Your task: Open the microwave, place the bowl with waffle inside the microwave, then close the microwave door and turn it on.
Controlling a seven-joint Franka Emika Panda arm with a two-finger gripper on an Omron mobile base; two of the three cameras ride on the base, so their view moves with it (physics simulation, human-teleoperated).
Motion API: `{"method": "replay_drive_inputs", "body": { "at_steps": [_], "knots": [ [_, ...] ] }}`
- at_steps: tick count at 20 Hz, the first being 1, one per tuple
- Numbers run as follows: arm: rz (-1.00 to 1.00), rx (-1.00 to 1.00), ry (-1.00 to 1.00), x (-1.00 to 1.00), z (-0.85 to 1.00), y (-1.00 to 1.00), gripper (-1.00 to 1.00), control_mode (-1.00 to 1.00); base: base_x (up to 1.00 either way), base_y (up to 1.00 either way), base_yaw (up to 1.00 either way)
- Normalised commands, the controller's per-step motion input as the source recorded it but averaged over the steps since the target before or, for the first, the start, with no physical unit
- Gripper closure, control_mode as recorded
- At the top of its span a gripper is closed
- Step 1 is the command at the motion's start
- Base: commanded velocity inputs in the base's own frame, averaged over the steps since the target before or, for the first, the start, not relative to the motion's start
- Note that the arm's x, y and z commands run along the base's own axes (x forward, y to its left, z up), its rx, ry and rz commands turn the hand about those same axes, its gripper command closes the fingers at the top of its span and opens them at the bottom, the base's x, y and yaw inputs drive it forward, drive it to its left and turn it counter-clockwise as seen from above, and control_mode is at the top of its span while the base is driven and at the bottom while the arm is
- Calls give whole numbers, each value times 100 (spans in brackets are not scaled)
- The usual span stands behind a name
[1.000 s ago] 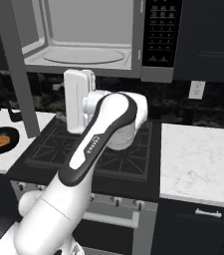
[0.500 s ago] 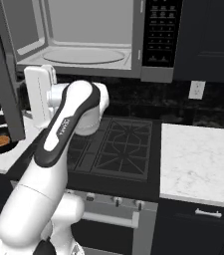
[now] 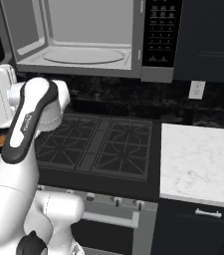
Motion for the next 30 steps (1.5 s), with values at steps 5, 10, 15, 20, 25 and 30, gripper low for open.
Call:
{"method": "replay_drive_inputs", "body": {
  "at_steps": [5, 10, 15, 20, 25, 30],
  "knots": [
    [0, -2, -10, -7, 0, 87, -100, -100, 0, 0, 0],
    [0, -8, -20, -5, 0, 61, -100, -100, 0, 0, 0],
    [-7, -7, -22, -11, 0, -18, -100, -100, 0, 0, 0],
    [-22, -5, -20, -4, 0, -99, -100, -100, 0, 0, 0],
    [-22, -9, -8, 0, -5, -100, -100, -100, 0, 0, 0],
    [-10, -21, 0, 29, -47, -69, -100, -100, 0, 0, 0]
  ]
}}
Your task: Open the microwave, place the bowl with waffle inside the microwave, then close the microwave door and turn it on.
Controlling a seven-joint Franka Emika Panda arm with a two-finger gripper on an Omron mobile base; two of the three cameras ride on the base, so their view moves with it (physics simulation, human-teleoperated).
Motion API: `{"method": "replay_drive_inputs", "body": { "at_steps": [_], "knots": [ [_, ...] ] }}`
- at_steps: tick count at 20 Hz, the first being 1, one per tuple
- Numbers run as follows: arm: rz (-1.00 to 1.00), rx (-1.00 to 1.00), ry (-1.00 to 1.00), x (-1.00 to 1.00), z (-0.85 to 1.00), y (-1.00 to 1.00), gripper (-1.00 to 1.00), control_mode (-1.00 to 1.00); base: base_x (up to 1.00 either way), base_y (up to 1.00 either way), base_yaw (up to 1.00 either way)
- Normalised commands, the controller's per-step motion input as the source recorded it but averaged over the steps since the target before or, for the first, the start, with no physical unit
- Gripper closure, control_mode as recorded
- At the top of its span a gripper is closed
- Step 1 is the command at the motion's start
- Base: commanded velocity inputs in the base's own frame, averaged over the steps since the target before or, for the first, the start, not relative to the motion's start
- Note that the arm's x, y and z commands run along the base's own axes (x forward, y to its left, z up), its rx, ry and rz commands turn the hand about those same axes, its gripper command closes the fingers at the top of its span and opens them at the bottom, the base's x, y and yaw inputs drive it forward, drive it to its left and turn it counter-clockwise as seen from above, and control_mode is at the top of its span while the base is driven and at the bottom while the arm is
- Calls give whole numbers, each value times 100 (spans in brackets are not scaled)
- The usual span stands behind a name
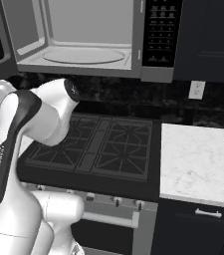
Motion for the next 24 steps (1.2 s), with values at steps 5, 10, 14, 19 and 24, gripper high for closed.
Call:
{"method": "replay_drive_inputs", "body": {
  "at_steps": [5, 10, 14, 19, 24],
  "knots": [
    [-3, -21, 0, 56, -75, -20, -100, -100, 0, 0, 0],
    [-1, -19, -2, 62, -72, 23, -100, -100, 0, 0, 0],
    [0, -17, -5, 29, -48, 56, -100, -100, 0, 0, 0],
    [0, -18, -3, 18, -35, 66, -100, -100, 0, 0, 0],
    [0, -8, 0, 19, -29, 50, -100, -100, 0, 0, 0]
  ]
}}
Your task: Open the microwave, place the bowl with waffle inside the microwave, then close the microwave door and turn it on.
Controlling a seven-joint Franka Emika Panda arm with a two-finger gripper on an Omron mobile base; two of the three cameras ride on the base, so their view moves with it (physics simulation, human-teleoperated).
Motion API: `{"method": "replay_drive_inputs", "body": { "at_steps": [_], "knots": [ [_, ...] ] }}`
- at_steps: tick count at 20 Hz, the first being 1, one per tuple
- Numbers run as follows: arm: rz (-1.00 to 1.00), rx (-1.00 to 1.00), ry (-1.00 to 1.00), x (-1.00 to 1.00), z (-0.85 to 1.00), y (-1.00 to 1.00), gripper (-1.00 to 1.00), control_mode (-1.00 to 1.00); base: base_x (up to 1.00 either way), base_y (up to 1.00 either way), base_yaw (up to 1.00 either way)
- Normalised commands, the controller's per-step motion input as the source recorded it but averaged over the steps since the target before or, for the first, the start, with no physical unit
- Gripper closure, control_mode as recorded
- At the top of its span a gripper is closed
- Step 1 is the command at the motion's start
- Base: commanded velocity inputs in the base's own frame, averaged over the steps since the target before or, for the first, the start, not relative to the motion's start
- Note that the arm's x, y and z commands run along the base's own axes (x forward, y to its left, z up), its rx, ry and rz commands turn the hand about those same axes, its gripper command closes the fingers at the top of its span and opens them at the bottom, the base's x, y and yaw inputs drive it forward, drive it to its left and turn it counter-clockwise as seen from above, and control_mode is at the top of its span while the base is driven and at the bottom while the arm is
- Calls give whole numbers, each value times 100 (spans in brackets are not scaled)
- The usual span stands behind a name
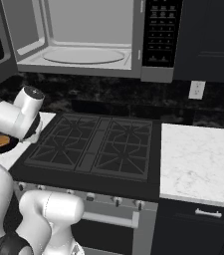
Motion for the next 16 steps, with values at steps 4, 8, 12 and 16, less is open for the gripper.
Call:
{"method": "replay_drive_inputs", "body": {
  "at_steps": [4, 8, 12, 16],
  "knots": [
    [0, -1, 0, 19, -34, 45, -100, -100, 0, 0, 0],
    [0, 0, 0, 38, -36, 37, -100, -100, 0, 0, 0],
    [0, 0, 0, 53, -36, 42, -100, -100, 0, 0, 0],
    [0, -2, 0, 52, -27, 46, -100, -100, 0, 0, 0]
  ]
}}
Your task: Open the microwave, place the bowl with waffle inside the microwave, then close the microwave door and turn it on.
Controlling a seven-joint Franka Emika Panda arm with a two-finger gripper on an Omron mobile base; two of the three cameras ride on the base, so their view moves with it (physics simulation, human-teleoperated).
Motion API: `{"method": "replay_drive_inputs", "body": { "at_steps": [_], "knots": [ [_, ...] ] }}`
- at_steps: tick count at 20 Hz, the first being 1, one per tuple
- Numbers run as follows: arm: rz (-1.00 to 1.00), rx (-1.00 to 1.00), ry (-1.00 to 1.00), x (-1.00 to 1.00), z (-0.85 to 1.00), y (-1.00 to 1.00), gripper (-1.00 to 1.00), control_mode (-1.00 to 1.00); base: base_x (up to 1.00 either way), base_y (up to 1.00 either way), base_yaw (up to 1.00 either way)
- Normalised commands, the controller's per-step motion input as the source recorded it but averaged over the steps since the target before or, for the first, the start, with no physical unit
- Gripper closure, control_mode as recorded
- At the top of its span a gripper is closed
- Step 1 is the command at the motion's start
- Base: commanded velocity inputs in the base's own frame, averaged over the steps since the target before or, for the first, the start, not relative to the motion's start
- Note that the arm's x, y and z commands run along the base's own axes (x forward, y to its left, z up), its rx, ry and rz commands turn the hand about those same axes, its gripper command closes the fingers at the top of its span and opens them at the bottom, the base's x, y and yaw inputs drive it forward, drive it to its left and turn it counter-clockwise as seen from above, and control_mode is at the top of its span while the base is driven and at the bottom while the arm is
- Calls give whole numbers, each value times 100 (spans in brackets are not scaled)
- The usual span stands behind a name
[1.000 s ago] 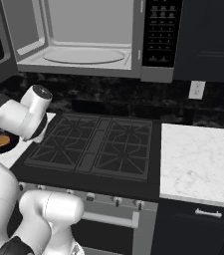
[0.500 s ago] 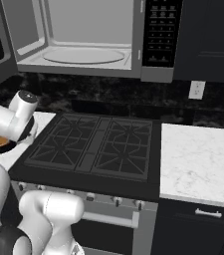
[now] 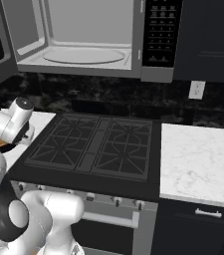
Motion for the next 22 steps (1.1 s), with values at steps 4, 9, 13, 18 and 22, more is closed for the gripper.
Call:
{"method": "replay_drive_inputs", "body": {
  "at_steps": [4, 9, 13, 18, 22],
  "knots": [
    [0, -3, 2, 47, -19, 38, -100, -100, 0, 0, 0],
    [0, -9, 7, 49, -23, 24, -100, -100, 0, 0, 0],
    [0, -9, 4, 41, -24, 21, -100, -100, 0, 0, 0],
    [-1, -6, 2, 41, -31, 23, -100, -100, 0, 0, 0],
    [0, -5, 1, 46, -38, 21, -100, -100, 0, 0, 0]
  ]
}}
